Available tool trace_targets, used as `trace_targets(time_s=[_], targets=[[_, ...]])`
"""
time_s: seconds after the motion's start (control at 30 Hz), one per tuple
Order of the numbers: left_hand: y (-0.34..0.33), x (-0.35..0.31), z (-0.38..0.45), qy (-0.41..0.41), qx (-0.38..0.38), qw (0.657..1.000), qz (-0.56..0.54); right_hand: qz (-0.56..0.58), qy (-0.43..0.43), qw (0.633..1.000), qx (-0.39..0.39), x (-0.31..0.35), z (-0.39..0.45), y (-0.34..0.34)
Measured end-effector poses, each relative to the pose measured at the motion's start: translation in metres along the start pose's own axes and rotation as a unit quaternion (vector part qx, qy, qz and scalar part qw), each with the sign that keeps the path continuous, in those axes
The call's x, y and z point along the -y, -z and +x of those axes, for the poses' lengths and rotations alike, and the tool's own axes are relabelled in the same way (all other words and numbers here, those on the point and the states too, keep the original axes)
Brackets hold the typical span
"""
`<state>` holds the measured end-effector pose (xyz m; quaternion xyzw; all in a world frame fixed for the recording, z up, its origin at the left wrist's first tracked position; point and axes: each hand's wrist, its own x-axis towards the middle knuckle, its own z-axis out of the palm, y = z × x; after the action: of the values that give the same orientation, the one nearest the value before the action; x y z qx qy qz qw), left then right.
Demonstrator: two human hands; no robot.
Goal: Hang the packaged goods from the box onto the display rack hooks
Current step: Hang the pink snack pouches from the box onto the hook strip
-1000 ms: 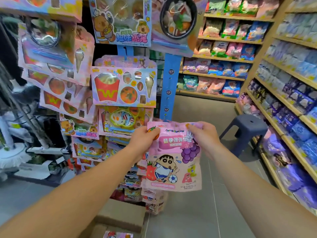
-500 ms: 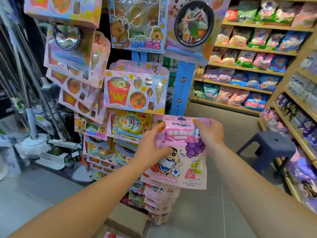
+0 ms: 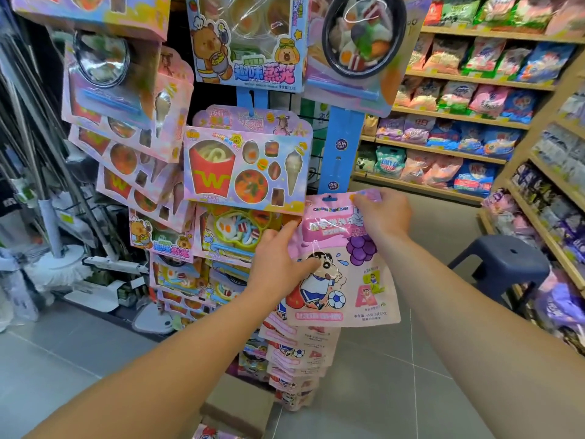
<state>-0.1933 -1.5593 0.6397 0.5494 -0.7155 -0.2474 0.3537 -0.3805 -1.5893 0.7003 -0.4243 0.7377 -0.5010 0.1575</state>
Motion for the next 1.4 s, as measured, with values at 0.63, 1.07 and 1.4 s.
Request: trace_targets(time_s=[0.63,1.07,1.4], targets=[[0.004,0.0,0.008,0.015,0.059,0.997,0.056,-0.1,-0.117,0.987,0.046,-0.021,0.008,-0.015],[-0.02,-0.001,-0.013,0.025,0.095,0.993,-0.069,-0.005,-0.101,0.989,0.109,-0.057,-0.016,0.007],[-0.04,0.004,-0.028,0.035,0.125,0.992,0.001,-0.15,-0.034,0.988,0.009,-0.051,-0.02,0.011]])
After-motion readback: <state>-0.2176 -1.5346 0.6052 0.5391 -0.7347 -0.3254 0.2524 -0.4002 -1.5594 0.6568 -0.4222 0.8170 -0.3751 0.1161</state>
